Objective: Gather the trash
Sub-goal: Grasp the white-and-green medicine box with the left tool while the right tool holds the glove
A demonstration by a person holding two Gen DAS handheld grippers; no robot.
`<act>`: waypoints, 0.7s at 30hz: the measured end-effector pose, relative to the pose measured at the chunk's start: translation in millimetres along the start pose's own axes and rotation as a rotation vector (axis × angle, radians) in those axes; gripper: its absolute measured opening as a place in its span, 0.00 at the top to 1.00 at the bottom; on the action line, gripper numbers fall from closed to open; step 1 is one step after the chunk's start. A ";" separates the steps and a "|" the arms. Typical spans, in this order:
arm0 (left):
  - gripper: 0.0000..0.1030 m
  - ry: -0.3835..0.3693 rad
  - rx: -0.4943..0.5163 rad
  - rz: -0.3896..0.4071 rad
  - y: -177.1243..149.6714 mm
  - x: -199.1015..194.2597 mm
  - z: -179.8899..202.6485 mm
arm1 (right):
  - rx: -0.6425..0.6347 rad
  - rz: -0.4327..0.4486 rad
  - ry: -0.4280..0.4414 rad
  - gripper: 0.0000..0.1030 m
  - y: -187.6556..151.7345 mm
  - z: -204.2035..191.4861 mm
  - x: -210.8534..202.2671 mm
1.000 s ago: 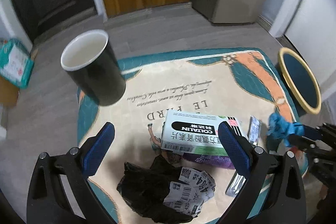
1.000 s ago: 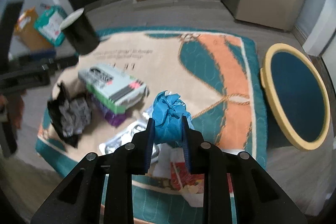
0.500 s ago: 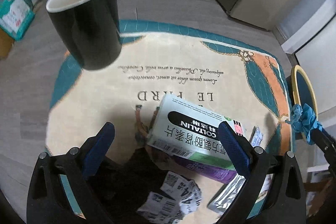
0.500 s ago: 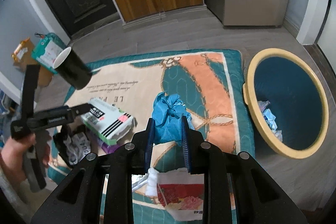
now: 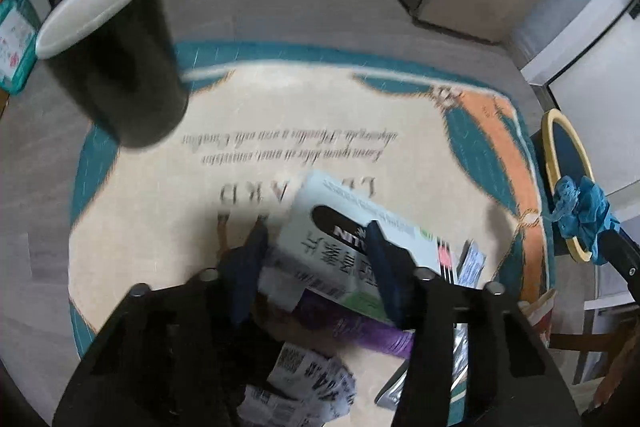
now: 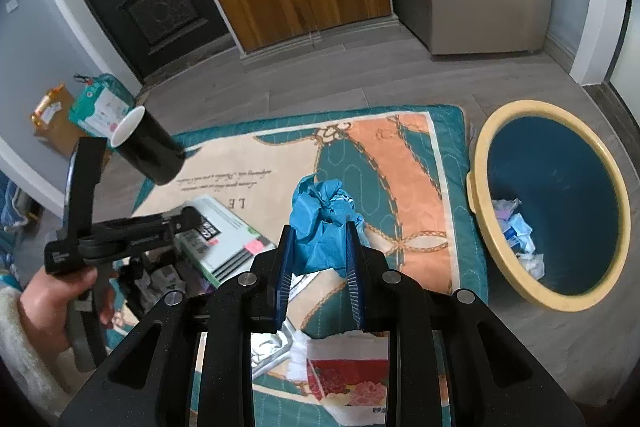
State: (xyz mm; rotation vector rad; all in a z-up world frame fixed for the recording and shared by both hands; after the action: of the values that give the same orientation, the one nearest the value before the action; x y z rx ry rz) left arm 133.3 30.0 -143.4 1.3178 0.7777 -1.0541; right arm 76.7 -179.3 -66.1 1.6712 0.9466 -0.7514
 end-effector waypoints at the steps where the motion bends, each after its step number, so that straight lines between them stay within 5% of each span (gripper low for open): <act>1: 0.65 -0.002 0.015 0.022 5.3 -3.4 3.0 | 0.002 0.005 0.003 0.75 1.0 1.1 -1.8; 9: 0.75 -0.022 0.116 0.118 31.7 -20.2 34.0 | 0.055 0.030 0.024 0.75 9.4 15.4 -13.0; 21: 0.73 0.009 0.262 0.098 38.7 3.0 86.3 | 0.100 0.057 0.063 0.75 19.7 27.1 -22.7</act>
State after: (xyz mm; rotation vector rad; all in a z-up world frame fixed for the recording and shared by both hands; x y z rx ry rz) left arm 160.2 -57.7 -120.5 1.5669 0.5890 -1.0982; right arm 81.7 -213.7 -45.3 1.8111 0.9138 -0.7216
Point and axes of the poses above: each gripper's, at about its wrist camera, not at the fingertips, and x roughly the way its jaws point, z to its right, y to its top, the point moved 3 cm from there along x, roughly the way its jaws point, and after that the axes turned 6 degrees about x, right-handed, at the moved point
